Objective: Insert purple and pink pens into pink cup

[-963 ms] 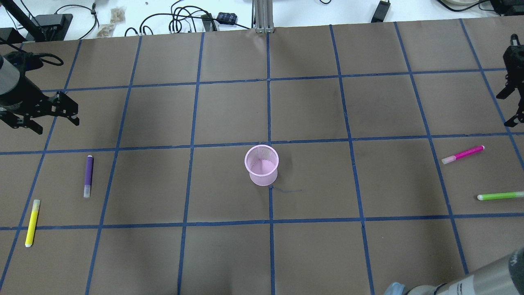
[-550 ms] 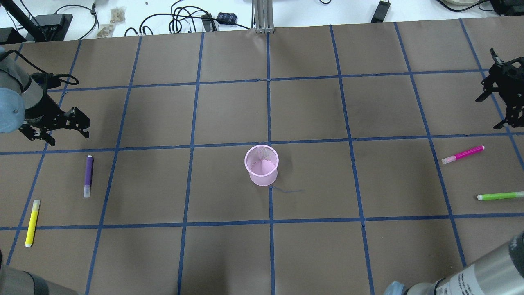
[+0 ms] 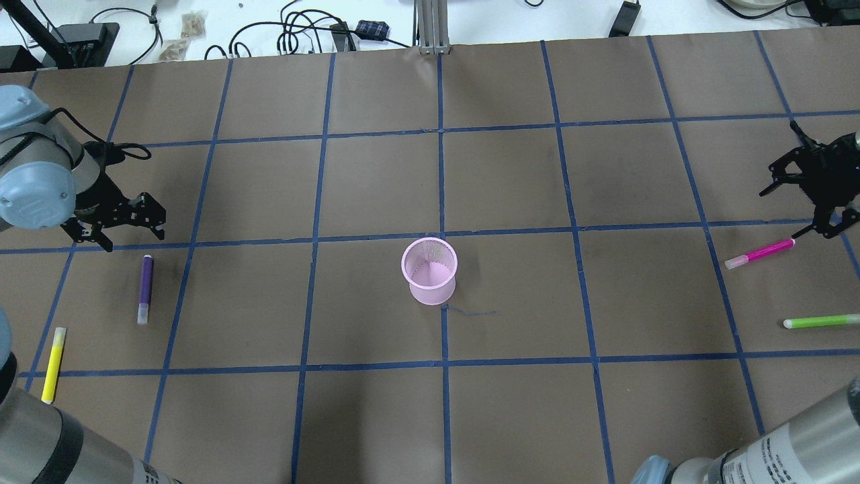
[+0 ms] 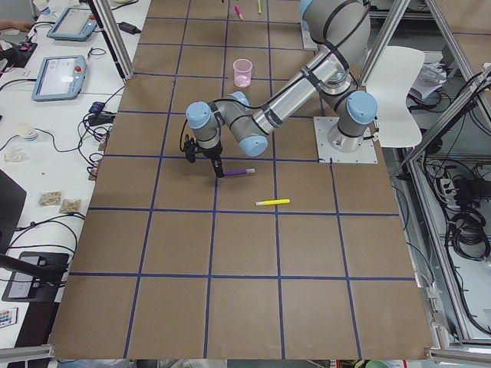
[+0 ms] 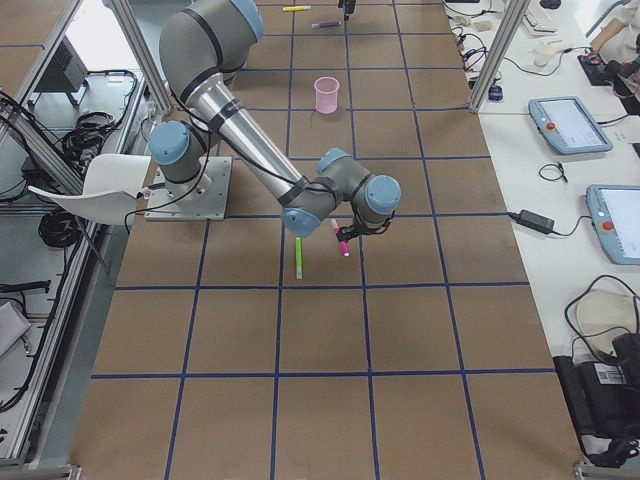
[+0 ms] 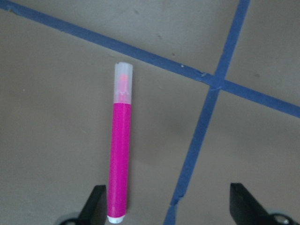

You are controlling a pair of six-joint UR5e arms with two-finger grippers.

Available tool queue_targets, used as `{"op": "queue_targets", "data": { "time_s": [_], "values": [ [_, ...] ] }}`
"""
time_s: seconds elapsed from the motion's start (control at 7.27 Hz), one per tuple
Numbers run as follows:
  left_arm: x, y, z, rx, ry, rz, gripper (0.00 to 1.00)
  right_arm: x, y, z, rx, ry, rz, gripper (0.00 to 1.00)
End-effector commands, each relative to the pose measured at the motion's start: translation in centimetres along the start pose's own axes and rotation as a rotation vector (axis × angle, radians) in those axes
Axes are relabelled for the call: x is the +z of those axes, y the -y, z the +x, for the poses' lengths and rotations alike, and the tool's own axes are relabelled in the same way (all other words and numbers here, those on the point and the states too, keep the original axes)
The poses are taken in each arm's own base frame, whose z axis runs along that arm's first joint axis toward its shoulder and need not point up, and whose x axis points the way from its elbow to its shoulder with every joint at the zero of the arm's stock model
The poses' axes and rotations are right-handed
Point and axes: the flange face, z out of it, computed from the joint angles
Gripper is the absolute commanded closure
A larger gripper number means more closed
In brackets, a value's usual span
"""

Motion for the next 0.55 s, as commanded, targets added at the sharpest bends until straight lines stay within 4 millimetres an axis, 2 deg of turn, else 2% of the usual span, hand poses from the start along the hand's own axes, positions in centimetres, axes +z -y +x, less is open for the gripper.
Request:
{"op": "queue_targets", "data": {
  "time_s": [0.0, 0.14, 0.28, 0.41],
  "values": [
    [1.9, -0.3, -0.3, -0.007, -0.010, -0.034, 0.01, 2.2, -0.8, -3.0, -0.031, -0.011, 0.002, 0.11],
    [2.5, -0.4, -0.3, -0.003, -0.012, -0.046, 0.12, 3.2, -0.5, -3.7, -0.023, -0.007, 0.016, 0.11],
    [2.5, -0.5, -0.5, -0.003, -0.013, -0.048, 0.14, 3.3, -0.8, -4.3, -0.015, -0.013, 0.006, 0.12],
    [3.0, -0.6, -0.5, -0.006, -0.015, -0.057, 0.20, 3.3, -1.0, -4.5, -0.009, -0.017, 0.001, 0.18]
  ]
}}
